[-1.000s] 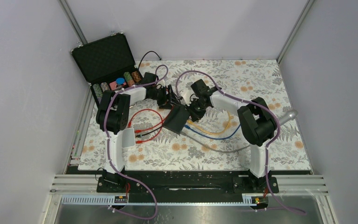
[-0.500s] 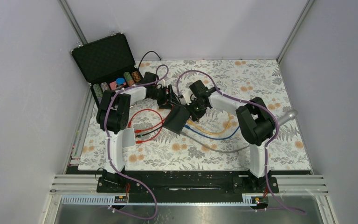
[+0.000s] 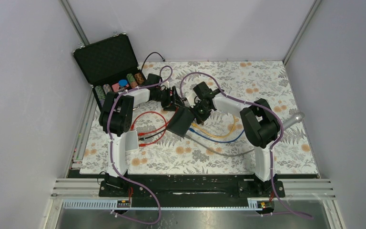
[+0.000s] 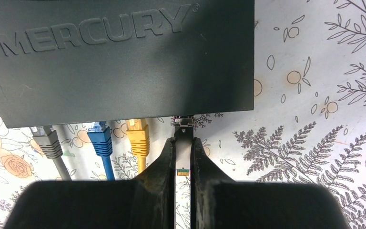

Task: Insert the plug into the switch port

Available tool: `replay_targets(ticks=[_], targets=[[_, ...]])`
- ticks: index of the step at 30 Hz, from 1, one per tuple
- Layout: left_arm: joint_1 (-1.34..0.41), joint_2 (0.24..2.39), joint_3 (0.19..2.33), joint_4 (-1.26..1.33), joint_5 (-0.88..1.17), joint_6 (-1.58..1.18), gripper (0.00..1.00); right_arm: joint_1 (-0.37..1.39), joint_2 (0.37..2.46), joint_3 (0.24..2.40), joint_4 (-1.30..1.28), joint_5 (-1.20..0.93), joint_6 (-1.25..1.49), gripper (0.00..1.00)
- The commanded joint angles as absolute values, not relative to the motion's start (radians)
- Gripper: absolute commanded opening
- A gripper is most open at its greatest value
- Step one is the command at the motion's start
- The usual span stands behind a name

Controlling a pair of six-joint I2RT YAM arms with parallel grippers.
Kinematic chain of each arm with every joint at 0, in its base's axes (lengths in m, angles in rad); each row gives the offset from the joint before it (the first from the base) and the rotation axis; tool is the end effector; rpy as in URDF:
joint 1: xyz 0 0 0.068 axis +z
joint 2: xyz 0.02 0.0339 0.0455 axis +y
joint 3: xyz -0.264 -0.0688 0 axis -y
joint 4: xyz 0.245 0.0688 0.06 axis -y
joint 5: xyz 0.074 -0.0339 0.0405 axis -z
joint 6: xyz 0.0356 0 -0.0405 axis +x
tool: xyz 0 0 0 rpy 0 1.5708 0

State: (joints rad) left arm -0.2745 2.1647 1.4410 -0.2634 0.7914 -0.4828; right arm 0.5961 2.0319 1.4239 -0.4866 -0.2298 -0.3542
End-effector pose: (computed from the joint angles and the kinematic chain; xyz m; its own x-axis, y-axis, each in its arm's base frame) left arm 0.4221 -0.1452 0.1324 -0.9750 -0.0644 -0.2125 0.1301 0.6101 -0.7816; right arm 0.3452 0.2440 0.1627 -0.4702 -0.7271 -0.5002 -0.8489 0.5277 0.0309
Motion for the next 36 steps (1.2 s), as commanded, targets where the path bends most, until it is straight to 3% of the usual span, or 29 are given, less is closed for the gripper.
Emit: replay_targets(ticks=[1, 36], targets=[[-0.294, 2.212, 1.443, -0.236, 0.814, -0.487, 0.58, 0.605, 2.015, 1.443, -0.427, -0.3, -0.391, 0.0], [-0.327, 2.222, 1.406, -0.195, 0.854, -0.52, 0.58, 0.61, 1.973, 1.423, -0.343, -0.349, -0.387, 0.0]])
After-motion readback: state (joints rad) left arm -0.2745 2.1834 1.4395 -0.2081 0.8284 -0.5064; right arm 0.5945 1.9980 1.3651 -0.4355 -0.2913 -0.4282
